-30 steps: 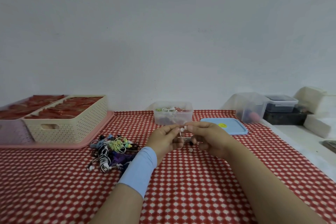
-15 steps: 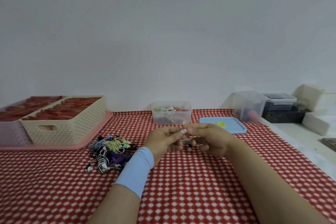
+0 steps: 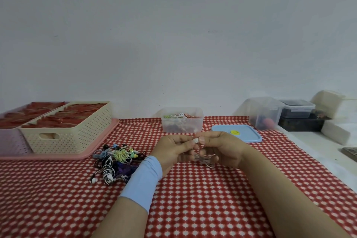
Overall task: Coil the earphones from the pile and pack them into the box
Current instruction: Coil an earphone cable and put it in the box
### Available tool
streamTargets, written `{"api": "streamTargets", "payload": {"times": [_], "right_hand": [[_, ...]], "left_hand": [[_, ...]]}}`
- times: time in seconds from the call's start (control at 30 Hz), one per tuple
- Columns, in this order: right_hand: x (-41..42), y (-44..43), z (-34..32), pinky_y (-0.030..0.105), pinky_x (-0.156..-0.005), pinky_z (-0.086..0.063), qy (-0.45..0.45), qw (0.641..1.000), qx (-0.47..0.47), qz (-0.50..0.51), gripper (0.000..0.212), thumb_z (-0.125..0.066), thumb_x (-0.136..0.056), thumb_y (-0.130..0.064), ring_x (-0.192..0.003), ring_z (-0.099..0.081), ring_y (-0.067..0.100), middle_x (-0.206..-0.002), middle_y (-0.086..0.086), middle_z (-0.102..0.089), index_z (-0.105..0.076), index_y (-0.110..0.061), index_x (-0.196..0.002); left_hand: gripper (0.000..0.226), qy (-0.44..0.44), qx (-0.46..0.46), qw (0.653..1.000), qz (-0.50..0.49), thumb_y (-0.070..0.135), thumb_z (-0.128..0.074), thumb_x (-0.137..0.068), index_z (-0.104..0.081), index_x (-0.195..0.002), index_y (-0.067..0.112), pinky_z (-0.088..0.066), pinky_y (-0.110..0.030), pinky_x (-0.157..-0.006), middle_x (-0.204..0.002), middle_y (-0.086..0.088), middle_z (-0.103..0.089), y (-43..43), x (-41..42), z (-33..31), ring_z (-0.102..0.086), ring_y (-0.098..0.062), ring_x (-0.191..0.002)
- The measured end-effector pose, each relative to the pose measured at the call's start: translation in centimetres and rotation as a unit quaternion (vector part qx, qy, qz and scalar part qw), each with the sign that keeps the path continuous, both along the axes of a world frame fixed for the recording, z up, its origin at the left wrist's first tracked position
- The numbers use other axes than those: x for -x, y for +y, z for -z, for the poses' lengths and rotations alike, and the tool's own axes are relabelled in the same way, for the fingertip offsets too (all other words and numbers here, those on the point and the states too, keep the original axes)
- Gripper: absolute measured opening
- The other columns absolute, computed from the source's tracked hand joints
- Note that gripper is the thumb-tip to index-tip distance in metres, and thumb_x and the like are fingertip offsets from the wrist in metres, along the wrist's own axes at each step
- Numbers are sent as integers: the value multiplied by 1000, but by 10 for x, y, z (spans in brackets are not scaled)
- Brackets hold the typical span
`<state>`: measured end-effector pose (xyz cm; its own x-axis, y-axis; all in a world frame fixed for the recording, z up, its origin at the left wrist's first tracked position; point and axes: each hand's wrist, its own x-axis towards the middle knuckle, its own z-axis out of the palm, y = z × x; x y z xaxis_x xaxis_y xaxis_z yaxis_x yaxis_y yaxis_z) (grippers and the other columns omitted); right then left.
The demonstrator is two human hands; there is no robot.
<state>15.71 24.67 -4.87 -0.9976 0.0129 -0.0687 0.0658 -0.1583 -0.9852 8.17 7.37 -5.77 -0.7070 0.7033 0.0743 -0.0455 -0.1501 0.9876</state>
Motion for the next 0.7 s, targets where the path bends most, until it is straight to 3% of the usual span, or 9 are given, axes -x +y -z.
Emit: {"api": "streamTargets", "payload": {"times": [0.17, 0.37, 0.7], "right_hand": [[0, -2, -2, 17, -39, -36, 5, 999, -34, 33, 23, -71, -82, -15, -65, -67, 14, -87, 10, -74, -78, -7, -103], [-7, -8, -12, 24, -45, -46, 58, 978, -158, 122, 14, -69, -94, -15, -69, -71, 19, -92, 6, -78, -78, -15, -105], [-6, -6, -12, 28, -52, -55, 103, 935, -310, 140, 10, -80, -84, -10, -66, -73, 17, -80, 6, -77, -79, -13, -93]], "left_hand": [[13, 12, 17, 1000, -17, 5, -67, -89, -74, -99, 4, -57, -25, -62, -84, -10, -73, 0, 2, 0, -66, -15, -68], [10, 23, 43, 997, -66, 9, -69, -90, -76, -97, 7, -57, -28, -61, -86, -11, -75, 1, 3, -2, -65, -17, -66], [11, 59, 96, 991, -74, 8, -69, -89, -74, -99, 4, -57, -27, -57, -79, -9, -74, 1, 3, -5, -65, -15, -60]]}}
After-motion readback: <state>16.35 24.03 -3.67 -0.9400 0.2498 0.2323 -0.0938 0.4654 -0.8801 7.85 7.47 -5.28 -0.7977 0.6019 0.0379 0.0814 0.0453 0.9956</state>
